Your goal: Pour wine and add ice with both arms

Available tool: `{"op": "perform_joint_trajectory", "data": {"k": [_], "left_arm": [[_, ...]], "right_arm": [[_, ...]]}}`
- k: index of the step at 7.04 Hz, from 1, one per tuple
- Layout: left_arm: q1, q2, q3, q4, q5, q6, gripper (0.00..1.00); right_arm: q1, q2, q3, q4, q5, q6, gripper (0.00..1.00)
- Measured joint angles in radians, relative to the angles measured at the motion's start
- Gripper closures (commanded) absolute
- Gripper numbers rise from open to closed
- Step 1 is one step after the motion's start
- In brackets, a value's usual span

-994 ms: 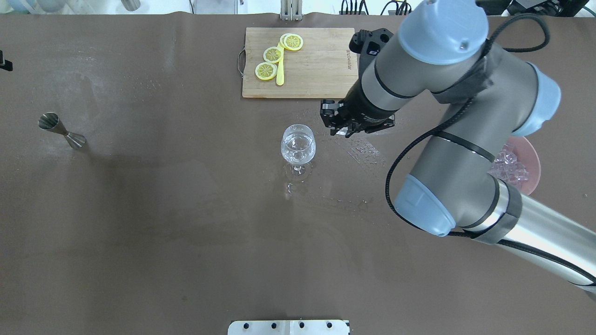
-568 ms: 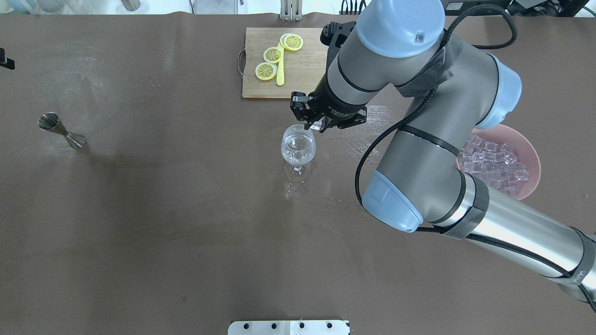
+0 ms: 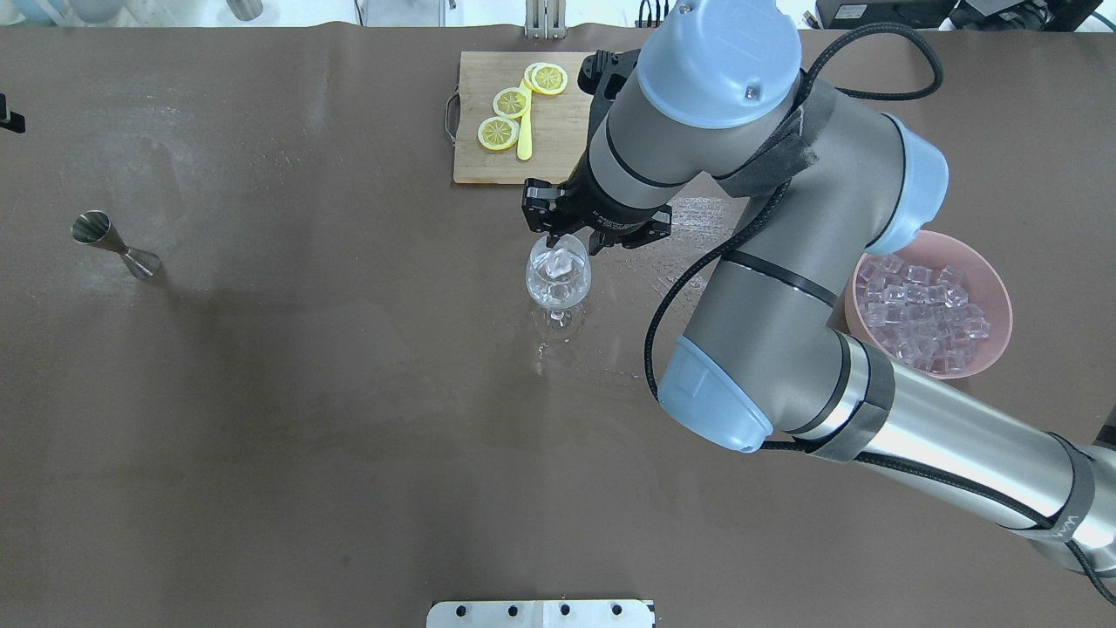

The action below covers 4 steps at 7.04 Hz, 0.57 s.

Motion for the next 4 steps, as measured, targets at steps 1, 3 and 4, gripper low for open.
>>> {"op": "perform_joint_trajectory", "data": {"k": [1, 3, 4], "left_arm": [[0.0, 0.001, 0.0, 0.0, 0.0, 0.0, 0.02], [0.0, 0.001, -0.001, 0.002, 0.001, 0.0, 0.02], [0.0, 0.0, -0.001, 0.007, 0.001, 0.0, 0.02]], "right_arm": [[-0.003, -0.001, 0.003, -0.001, -0.009, 0.002, 0.0], [0.041, -0.055, 0.041, -0.003, 0.021, -0.025, 0.0], [0.103, -0.132, 0.081, -0.003, 0.07, -0.1, 0.0]]}}
